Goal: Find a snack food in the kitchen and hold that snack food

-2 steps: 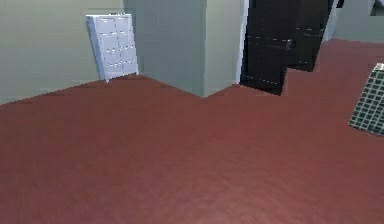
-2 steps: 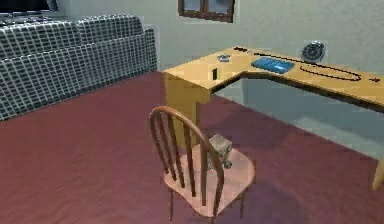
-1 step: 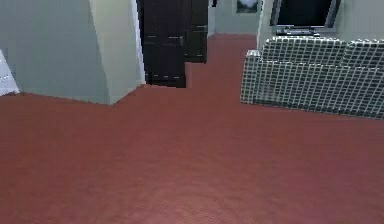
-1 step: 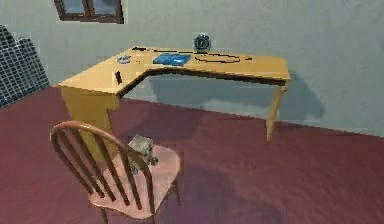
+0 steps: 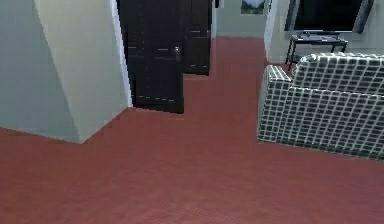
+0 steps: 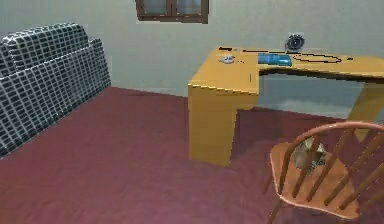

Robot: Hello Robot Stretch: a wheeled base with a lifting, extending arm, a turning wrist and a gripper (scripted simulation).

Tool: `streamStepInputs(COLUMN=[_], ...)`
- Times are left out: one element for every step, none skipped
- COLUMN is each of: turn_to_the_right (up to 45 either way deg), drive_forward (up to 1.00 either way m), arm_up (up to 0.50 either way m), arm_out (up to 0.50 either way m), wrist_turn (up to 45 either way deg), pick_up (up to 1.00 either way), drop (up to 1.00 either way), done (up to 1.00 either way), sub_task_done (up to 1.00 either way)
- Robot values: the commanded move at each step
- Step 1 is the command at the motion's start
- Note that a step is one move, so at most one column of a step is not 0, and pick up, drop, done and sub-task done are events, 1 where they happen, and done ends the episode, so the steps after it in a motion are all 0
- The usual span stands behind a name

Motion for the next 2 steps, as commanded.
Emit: streamStepInputs(turn_to_the_right=[0.0, 0.0], drive_forward=[1.00, 1.00], arm_up=[0.00, 0.00], arm_out=[0.00, 0.00], wrist_turn=[0.0, 0.0], pick_up=[0.00, 0.00], drop=[0.00, 0.00], done=[0.00, 0.00], sub_task_done=[0.00, 0.00])
